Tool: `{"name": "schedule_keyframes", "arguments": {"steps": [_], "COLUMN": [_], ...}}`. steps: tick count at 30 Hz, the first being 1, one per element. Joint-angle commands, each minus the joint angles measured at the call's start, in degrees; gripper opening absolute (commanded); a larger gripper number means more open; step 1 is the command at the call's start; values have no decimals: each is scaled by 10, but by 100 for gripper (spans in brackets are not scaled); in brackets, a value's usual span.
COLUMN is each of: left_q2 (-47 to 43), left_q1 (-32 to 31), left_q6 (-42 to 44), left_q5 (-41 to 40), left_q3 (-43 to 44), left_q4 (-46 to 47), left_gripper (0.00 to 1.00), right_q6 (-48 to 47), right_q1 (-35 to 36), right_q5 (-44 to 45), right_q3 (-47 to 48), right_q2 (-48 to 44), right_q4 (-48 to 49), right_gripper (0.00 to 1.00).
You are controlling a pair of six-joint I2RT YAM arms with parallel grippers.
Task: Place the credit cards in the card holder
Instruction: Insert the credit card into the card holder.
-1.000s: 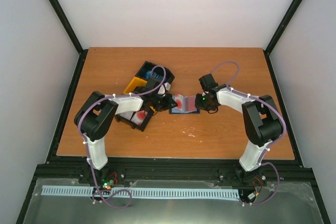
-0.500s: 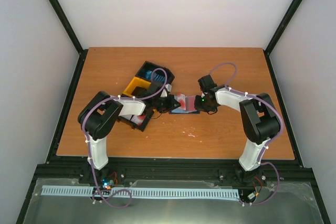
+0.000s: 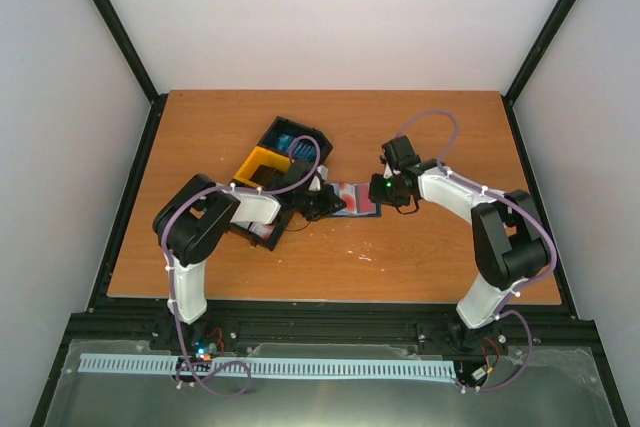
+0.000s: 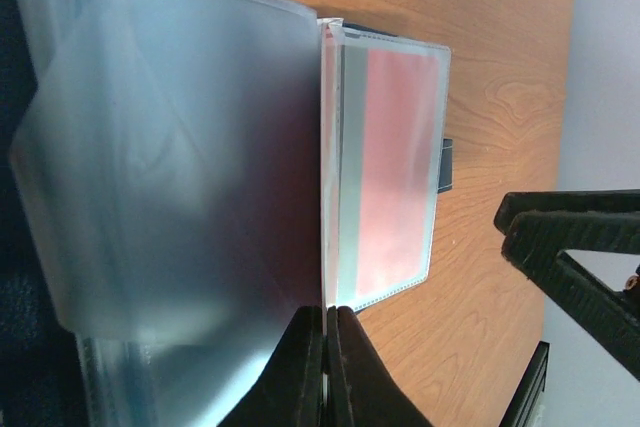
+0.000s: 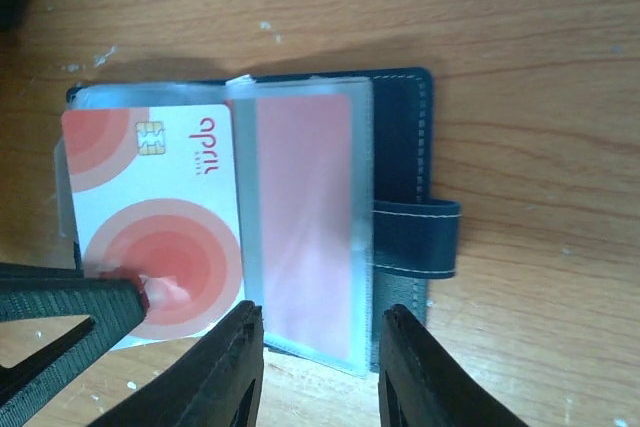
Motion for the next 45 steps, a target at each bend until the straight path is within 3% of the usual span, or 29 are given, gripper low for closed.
{"name": "schedule_keyframes", "arguments": {"steps": [1, 8, 15, 32, 45], "left_q2": [14, 21, 25, 51, 53], "left_q1": [-5, -5, -4, 6, 7], "left_q6": [-22, -23, 27, 16, -28], "left_q5": [9, 25, 25, -14, 25], "left_q3": [-1, -1, -5, 11, 9], "left_q4": [18, 18, -6, 19, 35], "left_gripper": [1, 0, 1, 1, 1], "right_q6": [-19, -27, -28, -24, -21], "right_q1": [-3, -3, -3, -3, -3], "right_q5": [-42, 1, 24, 2, -4], "right_q3": [13, 20, 28, 19, 16], "right_q2": [26, 70, 93, 111, 111], "right_q4": [4, -18, -40, -41, -38], "right_gripper": [33, 22, 14, 11, 10]}}
